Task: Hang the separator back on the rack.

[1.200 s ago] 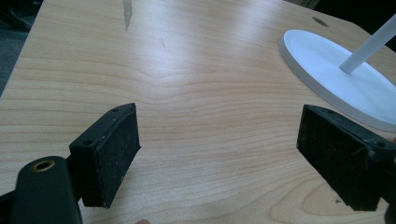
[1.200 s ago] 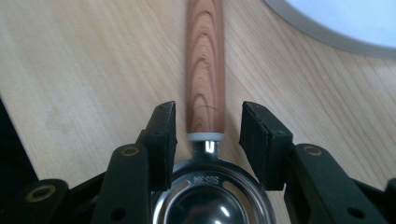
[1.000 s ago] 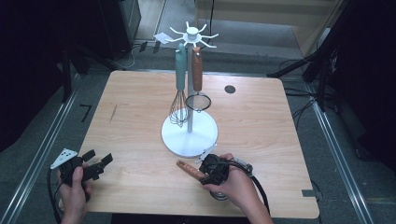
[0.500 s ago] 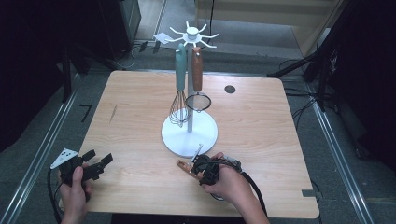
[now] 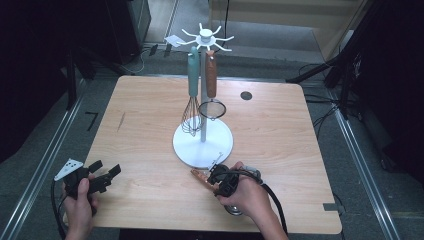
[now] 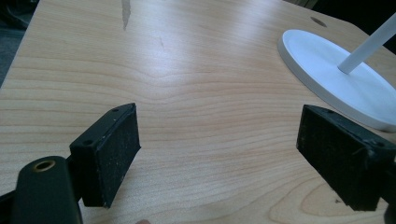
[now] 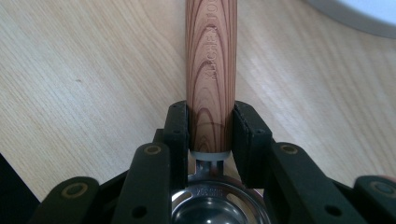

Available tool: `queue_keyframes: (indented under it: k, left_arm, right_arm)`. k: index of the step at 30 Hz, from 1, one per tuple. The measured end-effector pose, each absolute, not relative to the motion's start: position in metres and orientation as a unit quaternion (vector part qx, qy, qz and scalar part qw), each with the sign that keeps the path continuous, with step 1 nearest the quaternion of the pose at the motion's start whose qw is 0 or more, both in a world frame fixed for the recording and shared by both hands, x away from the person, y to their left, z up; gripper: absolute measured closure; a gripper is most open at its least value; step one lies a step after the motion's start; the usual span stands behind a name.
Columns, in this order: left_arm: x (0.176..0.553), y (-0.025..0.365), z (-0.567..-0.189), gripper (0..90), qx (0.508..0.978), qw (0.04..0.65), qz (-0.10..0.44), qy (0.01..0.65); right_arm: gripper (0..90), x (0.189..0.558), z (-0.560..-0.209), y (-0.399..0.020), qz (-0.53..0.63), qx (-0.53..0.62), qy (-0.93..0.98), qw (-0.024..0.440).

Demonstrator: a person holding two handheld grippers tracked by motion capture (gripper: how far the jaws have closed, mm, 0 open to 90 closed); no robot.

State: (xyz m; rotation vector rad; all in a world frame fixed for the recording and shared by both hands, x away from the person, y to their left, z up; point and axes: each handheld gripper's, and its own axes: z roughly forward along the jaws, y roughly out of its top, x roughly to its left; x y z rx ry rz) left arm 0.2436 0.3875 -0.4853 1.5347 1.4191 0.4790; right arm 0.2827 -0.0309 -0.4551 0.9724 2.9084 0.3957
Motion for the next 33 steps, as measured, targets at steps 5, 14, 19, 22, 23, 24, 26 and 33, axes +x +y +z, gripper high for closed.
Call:
queue_keyframes:
  k: [5, 14, 19, 22, 23, 24, 26, 33]
  left_arm:
    - [0.243, 0.387, -0.485, 13.7, 0.629, 0.477, 0.198, 0.581]
    - [0.243, 0.386, -0.485, 12.0, 0.630, 0.477, 0.204, 0.578]
    - [0.242, 0.385, -0.484, 9.5, 0.633, 0.477, 0.208, 0.573]
    - [0.242, 0.383, -0.484, 6.8, 0.640, 0.470, 0.216, 0.569]
    - [0.242, 0.382, -0.484, 5.4, 0.642, 0.466, 0.218, 0.568]
    - [0.242, 0.381, -0.484, 3.2, 0.644, 0.464, 0.222, 0.566]
    - [0.241, 0.379, -0.483, 1.2, 0.648, 0.461, 0.228, 0.561]
    - [0.240, 0.373, -0.482, 0.0, 0.664, 0.441, 0.245, 0.552]
  right_arm:
    - [71.0, 0.283, -0.443, -0.047, 0.178, 0.335, 0.924, 0.043]
    - [71.0, 0.287, -0.432, -0.076, 0.231, 0.363, 0.900, 0.072]
    - [71.0, 0.288, -0.429, -0.084, 0.251, 0.368, 0.891, 0.090]
    - [71.0, 0.288, -0.427, -0.089, 0.263, 0.375, 0.884, 0.095]
    - [71.0, 0.289, -0.427, -0.091, 0.266, 0.377, 0.882, 0.099]
    - [71.0, 0.289, -0.426, -0.094, 0.272, 0.379, 0.878, 0.101]
    - [71.0, 0.290, -0.426, -0.099, 0.281, 0.383, 0.874, 0.105]
    - [71.0, 0.293, -0.423, -0.118, 0.314, 0.406, 0.851, 0.114]
